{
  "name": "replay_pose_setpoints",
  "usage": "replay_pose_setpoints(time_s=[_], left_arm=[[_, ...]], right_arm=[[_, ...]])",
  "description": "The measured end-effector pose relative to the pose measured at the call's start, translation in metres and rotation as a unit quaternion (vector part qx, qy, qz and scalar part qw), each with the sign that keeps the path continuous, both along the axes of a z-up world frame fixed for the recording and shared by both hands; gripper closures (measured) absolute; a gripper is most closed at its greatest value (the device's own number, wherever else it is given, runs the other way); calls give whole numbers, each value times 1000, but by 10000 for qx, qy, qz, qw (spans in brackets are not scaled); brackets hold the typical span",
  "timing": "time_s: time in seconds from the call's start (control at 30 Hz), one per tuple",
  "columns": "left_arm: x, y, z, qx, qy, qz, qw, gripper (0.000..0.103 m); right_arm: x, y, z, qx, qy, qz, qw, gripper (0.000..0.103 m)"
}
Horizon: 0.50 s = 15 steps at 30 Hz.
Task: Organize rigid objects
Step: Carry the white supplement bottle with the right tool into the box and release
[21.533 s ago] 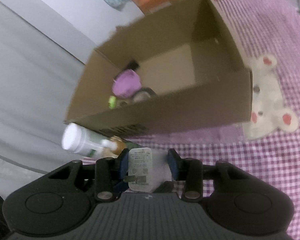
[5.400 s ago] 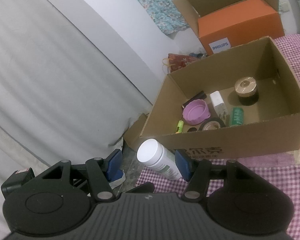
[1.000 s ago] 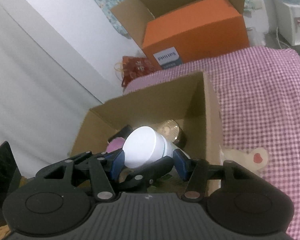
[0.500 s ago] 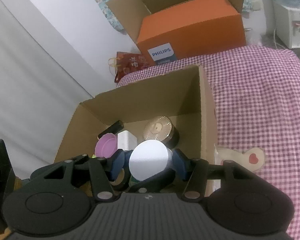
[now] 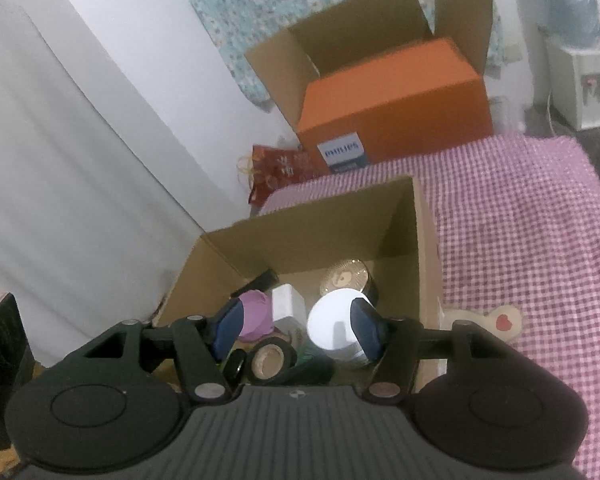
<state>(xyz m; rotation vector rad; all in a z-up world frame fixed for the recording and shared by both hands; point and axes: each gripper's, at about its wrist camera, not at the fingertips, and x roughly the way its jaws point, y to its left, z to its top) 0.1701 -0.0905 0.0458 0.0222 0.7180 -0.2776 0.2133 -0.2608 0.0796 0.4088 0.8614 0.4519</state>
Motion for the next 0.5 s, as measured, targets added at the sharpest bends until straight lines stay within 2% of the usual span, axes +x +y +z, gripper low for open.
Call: replay_pose_setpoints(time_s=[0.1,0.23,0.5], left_arm=[[-13,7,8,-40,-103,95,9999,6],[-27,15,17,-68,-189,197,9996,5],[-50,30,26,-29,-287,390,9988,1]], right_arm=[[-14,0,10,-39,-192,-102,9998,35],[-32,0,21,-118,-405,-218,9989,33],[-61,4,31,-150,-654,-409,9969,21]])
